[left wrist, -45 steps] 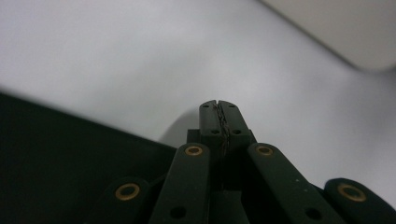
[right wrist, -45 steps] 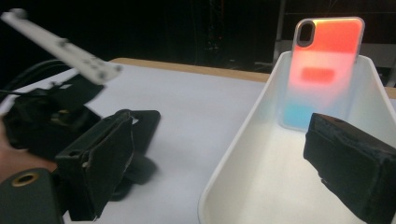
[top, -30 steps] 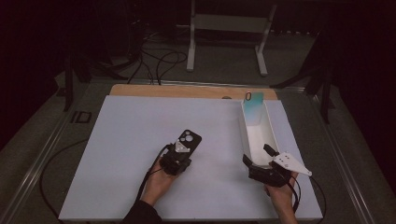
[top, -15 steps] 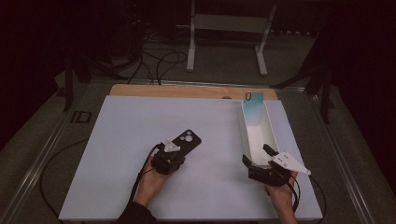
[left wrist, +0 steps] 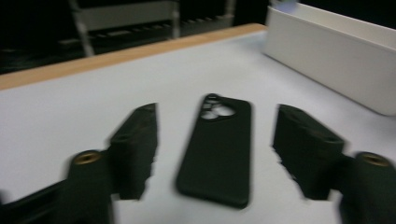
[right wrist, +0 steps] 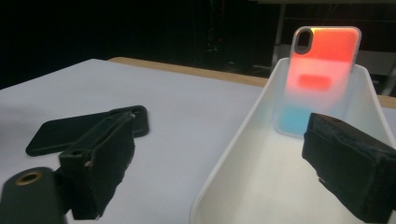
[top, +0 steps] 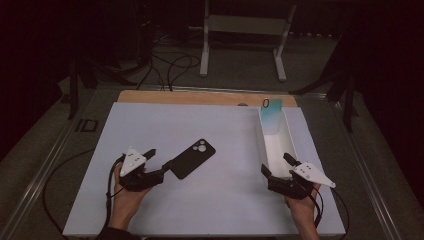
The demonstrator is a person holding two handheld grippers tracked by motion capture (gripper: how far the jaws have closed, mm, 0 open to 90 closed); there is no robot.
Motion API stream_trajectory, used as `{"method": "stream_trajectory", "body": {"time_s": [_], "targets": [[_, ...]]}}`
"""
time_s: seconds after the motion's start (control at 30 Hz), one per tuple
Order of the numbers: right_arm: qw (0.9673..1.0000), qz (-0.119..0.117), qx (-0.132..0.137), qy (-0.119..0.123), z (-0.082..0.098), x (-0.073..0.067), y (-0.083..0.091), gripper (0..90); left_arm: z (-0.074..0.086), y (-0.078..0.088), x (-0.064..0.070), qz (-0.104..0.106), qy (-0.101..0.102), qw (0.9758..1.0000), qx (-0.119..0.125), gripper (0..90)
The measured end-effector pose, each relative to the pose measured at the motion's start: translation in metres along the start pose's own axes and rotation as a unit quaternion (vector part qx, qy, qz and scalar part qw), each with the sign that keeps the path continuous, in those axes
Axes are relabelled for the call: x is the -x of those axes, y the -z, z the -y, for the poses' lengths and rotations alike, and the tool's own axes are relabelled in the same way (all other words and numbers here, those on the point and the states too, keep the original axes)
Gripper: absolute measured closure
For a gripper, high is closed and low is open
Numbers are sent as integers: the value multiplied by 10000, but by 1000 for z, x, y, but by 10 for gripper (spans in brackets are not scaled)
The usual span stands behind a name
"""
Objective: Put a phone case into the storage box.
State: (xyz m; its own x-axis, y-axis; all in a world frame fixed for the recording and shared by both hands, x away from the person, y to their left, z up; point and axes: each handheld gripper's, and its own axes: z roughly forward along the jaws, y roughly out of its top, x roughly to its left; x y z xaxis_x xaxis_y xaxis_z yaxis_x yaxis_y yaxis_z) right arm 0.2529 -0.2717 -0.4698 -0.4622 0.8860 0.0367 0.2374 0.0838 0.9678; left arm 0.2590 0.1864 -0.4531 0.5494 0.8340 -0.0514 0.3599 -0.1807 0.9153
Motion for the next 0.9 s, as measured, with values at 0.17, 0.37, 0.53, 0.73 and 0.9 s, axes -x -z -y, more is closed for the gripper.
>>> {"method": "stream_trajectory", "body": {"time_s": [0.17,0.37,0.53,0.73,0.9], "targets": [[9999,51,-85,96,-3,-5,2,78,18,21,-14,-107,-9,9999,-18,137],[9999,26,-42,101,-3,-4,2,78,33,39,-30,-209,-43,9998,-29,5],[10000,-52,-31,67,-3,-3,2,79,38,44,-38,-293,31,9996,-37,1],[9998,-172,-57,89,-1,-4,1,79,37,43,-39,-288,25,9995,-133,0],[9998,-199,-46,24,0,-2,2,79,32,40,-38,-247,45,9993,-284,0]]}}
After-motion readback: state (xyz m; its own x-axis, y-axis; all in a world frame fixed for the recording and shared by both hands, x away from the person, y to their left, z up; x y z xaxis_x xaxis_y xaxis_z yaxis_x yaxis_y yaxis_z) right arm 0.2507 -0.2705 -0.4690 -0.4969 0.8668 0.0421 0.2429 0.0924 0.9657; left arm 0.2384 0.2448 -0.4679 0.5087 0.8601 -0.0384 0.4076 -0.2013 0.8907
